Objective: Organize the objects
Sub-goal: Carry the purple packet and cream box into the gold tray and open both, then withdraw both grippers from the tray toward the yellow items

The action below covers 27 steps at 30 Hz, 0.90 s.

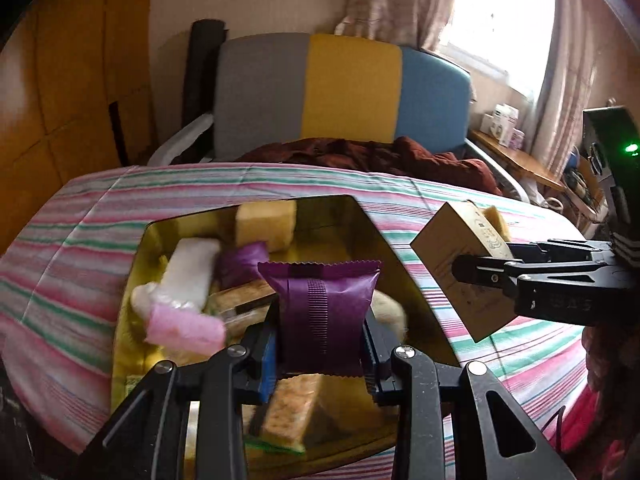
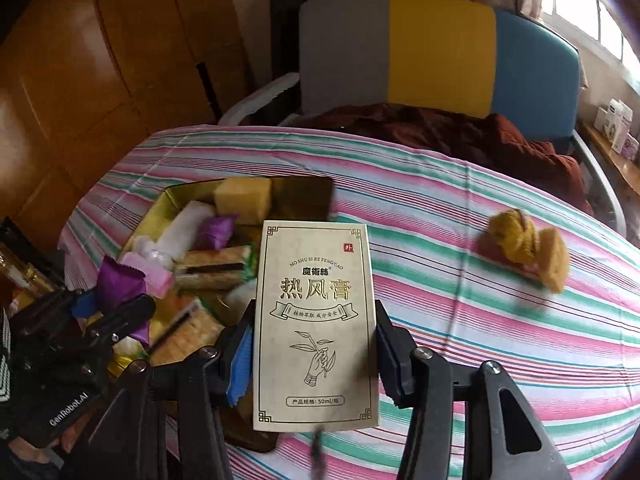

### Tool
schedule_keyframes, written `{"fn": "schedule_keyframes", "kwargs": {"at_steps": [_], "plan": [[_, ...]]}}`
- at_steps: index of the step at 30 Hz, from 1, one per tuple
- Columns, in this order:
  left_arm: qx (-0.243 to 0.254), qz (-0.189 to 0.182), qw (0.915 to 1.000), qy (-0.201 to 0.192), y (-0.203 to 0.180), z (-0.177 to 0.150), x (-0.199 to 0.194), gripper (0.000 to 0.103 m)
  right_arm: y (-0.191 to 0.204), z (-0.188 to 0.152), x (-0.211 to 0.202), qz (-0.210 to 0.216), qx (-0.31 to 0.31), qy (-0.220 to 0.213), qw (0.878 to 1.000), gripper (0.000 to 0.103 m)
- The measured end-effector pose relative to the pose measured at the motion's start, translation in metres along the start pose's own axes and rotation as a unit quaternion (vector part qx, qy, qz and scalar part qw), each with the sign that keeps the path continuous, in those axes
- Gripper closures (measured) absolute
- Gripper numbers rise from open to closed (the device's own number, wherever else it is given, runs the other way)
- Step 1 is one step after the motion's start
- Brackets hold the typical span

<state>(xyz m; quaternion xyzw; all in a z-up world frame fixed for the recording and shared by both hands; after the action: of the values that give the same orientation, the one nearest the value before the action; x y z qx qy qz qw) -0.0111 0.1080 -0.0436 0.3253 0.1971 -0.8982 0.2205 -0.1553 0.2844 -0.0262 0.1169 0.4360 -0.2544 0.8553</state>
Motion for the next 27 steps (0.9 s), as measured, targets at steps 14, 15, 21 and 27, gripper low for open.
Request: {"fn": "schedule_keyframes", "kwargs": {"at_steps": [14, 15, 21, 27], "plan": [[-0.042, 0.017, 0.999, -0.003, 0.039, 0.016, 0.014, 0.056, 0.014, 0.063, 0.038, 0.022, 0.037, -0.012, 0.999, 0.024], [-0.042, 0.017, 0.9989, -0.005, 0.04, 0.017, 0.015, 0.049, 0.015, 0.063, 0.037, 0.026, 0.037, -0.014, 0.999, 0.023], [-0.051, 0.026, 0.9984, -0.005, 0.044, 0.016, 0.017, 0.041, 0.018, 0.043, 0.037, 0.023, 0.031, -0.014, 0.999, 0.018], [-0.057, 0.04, 0.9975, -0.011, 0.045, 0.01, 0.012, 0.028, 0.024, 0.028, 0.03, 0.002, 0.016, -0.029, 0.999, 0.007]]}}
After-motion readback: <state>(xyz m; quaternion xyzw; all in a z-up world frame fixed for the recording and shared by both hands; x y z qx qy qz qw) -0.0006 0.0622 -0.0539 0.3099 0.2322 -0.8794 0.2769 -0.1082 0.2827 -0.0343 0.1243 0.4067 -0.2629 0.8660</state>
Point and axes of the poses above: each gripper's, at about its wrist camera, not at the fingertips, and x roughly the way its jaws point, y to its left, z to its top, the point moved 7 cm from there along x, roughly the way its jaws point, and after that the axes turned 8 degrees about -x, right-handed, at the moved point
